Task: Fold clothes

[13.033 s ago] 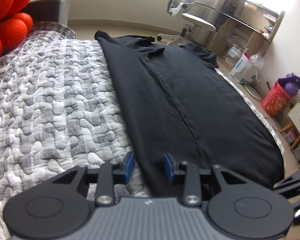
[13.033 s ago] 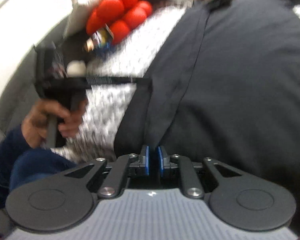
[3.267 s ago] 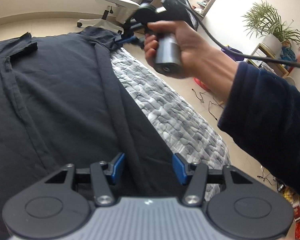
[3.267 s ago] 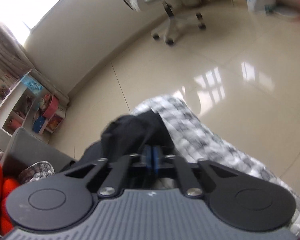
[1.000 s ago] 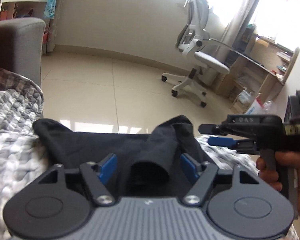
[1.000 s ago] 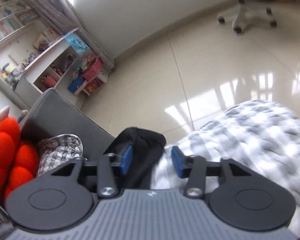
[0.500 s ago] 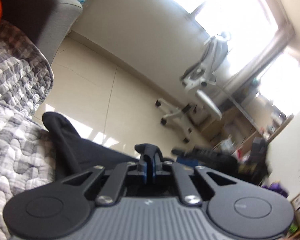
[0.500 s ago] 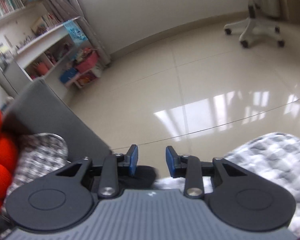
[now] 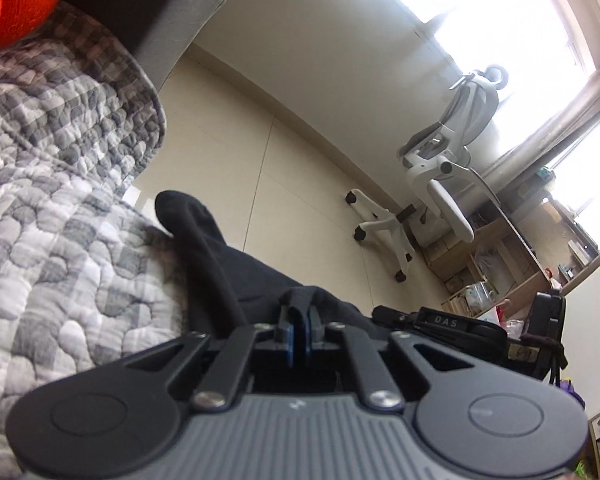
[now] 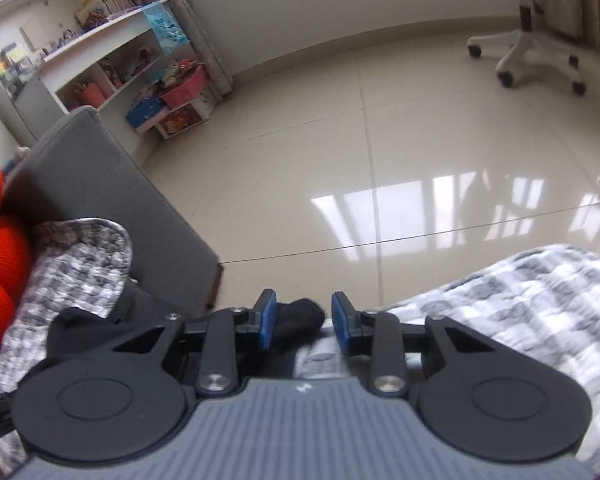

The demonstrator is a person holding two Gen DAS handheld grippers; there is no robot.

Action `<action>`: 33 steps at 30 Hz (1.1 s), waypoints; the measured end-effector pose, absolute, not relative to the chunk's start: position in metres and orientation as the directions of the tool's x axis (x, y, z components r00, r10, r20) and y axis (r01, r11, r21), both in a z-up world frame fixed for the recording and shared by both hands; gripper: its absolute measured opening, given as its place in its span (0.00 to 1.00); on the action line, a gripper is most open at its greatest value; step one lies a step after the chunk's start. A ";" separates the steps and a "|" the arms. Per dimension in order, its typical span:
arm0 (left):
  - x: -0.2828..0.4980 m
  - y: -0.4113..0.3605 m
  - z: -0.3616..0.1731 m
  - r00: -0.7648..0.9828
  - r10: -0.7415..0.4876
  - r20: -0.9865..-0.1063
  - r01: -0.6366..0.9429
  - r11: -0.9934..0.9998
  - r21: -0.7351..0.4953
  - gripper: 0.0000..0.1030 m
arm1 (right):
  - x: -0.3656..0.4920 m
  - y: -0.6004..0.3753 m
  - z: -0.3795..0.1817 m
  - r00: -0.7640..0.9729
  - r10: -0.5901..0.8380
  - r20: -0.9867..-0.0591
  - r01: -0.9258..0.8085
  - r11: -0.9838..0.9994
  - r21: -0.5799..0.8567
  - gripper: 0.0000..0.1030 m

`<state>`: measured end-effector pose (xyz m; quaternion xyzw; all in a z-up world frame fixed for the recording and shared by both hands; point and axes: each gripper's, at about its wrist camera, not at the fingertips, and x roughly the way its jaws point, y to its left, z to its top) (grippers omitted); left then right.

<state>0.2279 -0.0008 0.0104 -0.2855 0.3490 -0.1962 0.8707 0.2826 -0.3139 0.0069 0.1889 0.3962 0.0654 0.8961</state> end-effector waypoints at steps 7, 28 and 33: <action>0.227 0.001 0.013 0.683 -0.560 -0.468 0.171 0.746 -0.643 0.05 | 0.267 -0.318 0.020 0.699 0.255 -0.668 0.013 0.929 0.369 0.33; 0.239 -0.018 0.017 0.711 -0.490 -0.505 0.179 0.820 -0.543 0.03 | 0.290 -0.288 0.006 0.712 0.204 -0.672 -0.056 0.970 0.235 0.10; 0.240 -0.025 0.007 0.687 -0.499 -0.528 0.182 0.821 -0.541 0.04 | 0.241 -0.281 0.033 0.798 0.056 -0.600 -0.049 0.998 0.028 0.20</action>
